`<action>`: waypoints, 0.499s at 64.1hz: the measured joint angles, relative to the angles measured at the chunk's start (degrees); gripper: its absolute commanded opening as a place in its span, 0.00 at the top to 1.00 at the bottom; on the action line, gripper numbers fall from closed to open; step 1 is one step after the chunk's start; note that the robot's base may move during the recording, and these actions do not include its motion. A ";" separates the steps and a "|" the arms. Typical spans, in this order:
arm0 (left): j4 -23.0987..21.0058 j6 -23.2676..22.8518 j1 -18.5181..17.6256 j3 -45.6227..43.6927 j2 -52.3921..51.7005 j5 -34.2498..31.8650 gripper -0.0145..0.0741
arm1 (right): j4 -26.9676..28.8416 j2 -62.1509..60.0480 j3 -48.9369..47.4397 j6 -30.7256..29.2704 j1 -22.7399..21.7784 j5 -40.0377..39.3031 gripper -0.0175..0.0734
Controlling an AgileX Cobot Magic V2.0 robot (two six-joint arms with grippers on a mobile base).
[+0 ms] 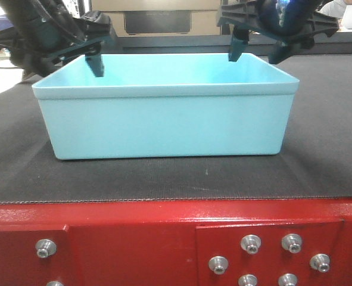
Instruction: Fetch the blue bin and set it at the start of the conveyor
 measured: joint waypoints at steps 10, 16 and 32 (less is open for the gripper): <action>0.00 0.00 0.58 -0.67 -0.52 0.98 0.39 | 0.00 -0.77 0.00 0.00 -0.47 -0.23 0.47; 0.10 0.00 0.58 -2.10 -1.63 1.76 0.46 | 0.00 -2.54 0.00 0.00 -0.57 -0.01 0.60; -2.69 0.00 0.58 -4.69 -8.82 4.47 0.96 | 0.00 -9.40 -0.10 -1.16 -0.57 2.26 0.99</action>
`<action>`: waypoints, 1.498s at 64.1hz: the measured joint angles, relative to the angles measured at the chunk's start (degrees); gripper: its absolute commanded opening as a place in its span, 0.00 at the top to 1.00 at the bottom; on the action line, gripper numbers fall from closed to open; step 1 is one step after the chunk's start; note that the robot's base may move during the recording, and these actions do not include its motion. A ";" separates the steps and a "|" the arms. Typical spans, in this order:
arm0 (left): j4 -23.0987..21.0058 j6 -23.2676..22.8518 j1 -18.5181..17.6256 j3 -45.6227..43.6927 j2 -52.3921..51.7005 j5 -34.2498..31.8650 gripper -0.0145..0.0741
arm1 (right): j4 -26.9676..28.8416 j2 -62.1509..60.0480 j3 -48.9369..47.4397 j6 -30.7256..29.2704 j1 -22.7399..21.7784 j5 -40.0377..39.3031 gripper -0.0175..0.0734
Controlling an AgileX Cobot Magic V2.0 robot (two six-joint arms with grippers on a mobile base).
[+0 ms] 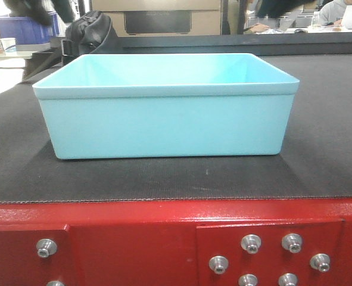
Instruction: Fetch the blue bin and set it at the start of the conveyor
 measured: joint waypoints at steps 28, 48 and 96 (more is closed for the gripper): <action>-4.14 0.49 0.00 16.79 -11.07 -15.97 0.96 | -0.40 -12.17 14.31 -9.05 0.00 -10.43 0.98; -1.73 0.49 0.00 35.76 -24.15 -29.07 0.96 | -4.39 -24.31 31.29 -9.39 0.00 -17.23 0.98; -1.39 0.49 0.00 41.40 -60.58 -21.24 0.96 | -4.76 -54.25 34.91 -9.49 -0.11 -13.40 0.98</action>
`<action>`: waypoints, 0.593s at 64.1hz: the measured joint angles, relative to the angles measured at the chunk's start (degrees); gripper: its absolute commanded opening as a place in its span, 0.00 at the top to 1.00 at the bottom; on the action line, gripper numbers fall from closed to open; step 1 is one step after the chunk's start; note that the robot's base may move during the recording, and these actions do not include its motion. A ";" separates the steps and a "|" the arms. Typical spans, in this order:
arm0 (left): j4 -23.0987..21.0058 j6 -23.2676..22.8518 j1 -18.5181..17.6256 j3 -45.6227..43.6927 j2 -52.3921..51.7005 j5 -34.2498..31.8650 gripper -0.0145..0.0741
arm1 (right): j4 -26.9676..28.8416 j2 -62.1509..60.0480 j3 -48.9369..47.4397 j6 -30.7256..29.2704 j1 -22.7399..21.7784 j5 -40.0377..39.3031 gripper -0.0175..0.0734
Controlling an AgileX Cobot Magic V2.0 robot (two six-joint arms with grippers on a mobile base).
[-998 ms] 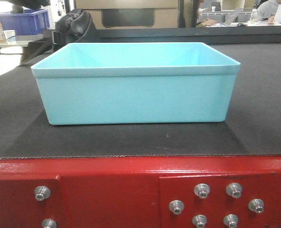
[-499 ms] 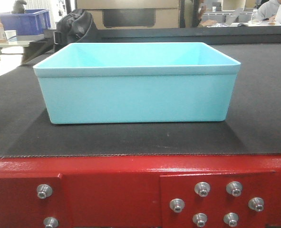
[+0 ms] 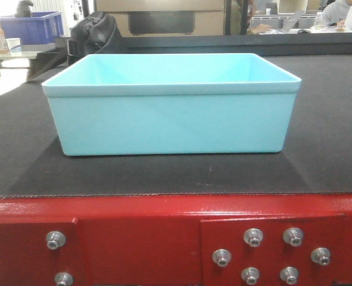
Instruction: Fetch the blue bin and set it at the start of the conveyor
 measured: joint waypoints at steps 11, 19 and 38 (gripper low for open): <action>0.00 0.00 0.00 0.00 -0.83 0.10 0.96 | 0.00 -0.53 0.00 0.00 0.00 -0.18 0.98; 0.00 0.00 0.00 0.00 -0.83 0.10 0.96 | 0.00 -0.53 0.00 0.00 0.00 -0.18 0.98; 0.00 0.00 0.00 0.13 -0.83 0.10 0.96 | 0.00 -0.65 0.14 0.00 0.00 -0.18 0.98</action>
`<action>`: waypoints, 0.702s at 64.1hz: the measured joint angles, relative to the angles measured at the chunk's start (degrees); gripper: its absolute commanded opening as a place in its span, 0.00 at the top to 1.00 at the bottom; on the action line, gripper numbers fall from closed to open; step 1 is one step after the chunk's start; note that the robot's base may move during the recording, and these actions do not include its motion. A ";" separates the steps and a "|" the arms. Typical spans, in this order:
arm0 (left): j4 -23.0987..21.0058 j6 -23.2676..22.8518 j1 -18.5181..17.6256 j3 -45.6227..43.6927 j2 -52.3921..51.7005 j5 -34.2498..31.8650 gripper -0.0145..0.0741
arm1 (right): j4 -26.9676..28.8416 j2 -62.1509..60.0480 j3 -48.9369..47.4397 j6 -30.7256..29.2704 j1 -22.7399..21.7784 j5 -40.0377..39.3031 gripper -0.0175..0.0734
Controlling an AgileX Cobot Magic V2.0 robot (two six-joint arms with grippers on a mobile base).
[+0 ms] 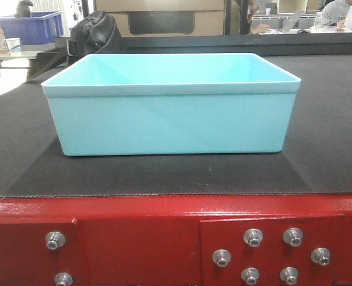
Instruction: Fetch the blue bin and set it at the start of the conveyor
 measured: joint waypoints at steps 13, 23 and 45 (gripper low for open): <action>0.00 0.00 0.00 0.00 0.00 0.00 0.96 | 6.88 -5.33 5.67 -9.06 -3.90 -0.29 0.98; 0.00 0.00 0.00 0.00 0.00 0.00 0.96 | 13.42 -11.77 13.76 -21.07 -10.59 -1.04 0.98; 0.00 0.00 0.00 0.00 0.00 0.00 0.96 | 14.89 -26.90 31.26 -23.38 -18.36 -6.67 0.98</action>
